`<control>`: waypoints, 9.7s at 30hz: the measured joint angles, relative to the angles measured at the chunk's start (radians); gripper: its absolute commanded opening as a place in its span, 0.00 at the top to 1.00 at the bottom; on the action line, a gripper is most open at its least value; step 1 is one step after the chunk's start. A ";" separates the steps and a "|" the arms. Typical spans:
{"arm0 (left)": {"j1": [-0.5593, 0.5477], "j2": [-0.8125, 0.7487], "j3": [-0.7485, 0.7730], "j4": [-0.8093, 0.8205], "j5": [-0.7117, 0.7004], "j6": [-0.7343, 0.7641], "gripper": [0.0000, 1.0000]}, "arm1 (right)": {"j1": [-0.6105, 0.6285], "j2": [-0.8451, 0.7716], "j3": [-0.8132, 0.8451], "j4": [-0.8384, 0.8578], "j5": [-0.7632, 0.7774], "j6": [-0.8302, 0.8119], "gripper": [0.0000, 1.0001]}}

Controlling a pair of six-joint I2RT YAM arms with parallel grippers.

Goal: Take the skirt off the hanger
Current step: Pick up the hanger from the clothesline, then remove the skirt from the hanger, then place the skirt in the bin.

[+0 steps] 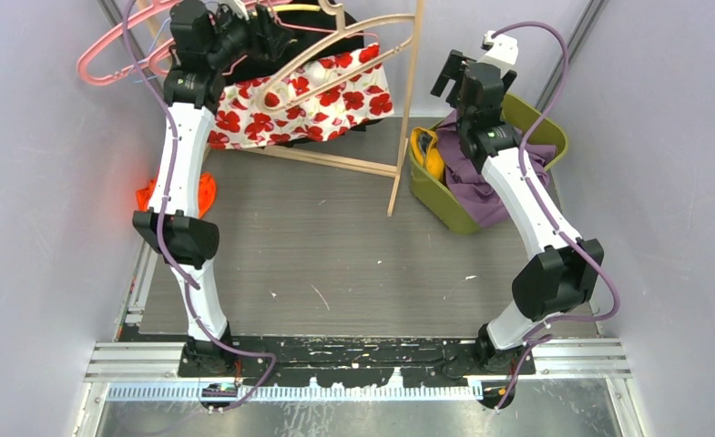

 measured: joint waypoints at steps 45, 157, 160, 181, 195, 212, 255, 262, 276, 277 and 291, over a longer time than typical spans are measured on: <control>-0.160 0.132 0.106 0.121 0.030 -0.092 0.77 | 0.000 0.024 0.000 0.007 -0.010 0.029 0.09; -0.185 -1.092 -0.715 -0.644 -0.201 0.362 1.00 | 0.609 -0.260 -0.095 -0.356 -0.443 -0.090 0.19; -0.185 -1.088 -0.716 -0.652 -0.196 0.356 1.00 | 0.631 -0.260 -0.095 -0.379 -0.448 -0.097 0.19; -0.185 -1.116 -0.711 -0.702 -0.201 0.339 1.00 | 0.655 -0.120 0.012 -0.352 -0.448 -0.209 0.23; -0.185 -1.117 -0.716 -0.700 -0.201 0.338 1.00 | 0.655 -0.109 0.045 -0.358 -0.457 -0.195 0.85; -0.185 -1.063 -0.820 -0.650 -0.308 0.336 1.00 | 0.660 -0.184 0.053 -0.373 -0.214 -0.272 0.99; -0.188 -1.091 -0.999 -0.649 -0.504 0.424 1.00 | 0.089 -0.133 0.413 0.245 0.366 -0.930 0.99; -0.188 -1.094 -0.939 -0.650 -0.503 0.421 1.00 | 0.040 -0.016 0.413 0.215 0.350 -0.840 0.99; -0.188 -1.067 -0.905 -0.649 -0.522 0.421 1.00 | -0.121 0.045 0.218 0.168 0.320 -0.647 0.99; -0.188 -1.061 -0.901 -0.648 -0.522 0.421 1.00 | -0.138 0.045 0.199 0.167 0.316 -0.627 0.99; -0.188 -1.177 -0.816 -0.370 -0.623 0.391 1.00 | -0.174 0.127 -0.044 -0.035 0.121 -0.109 0.99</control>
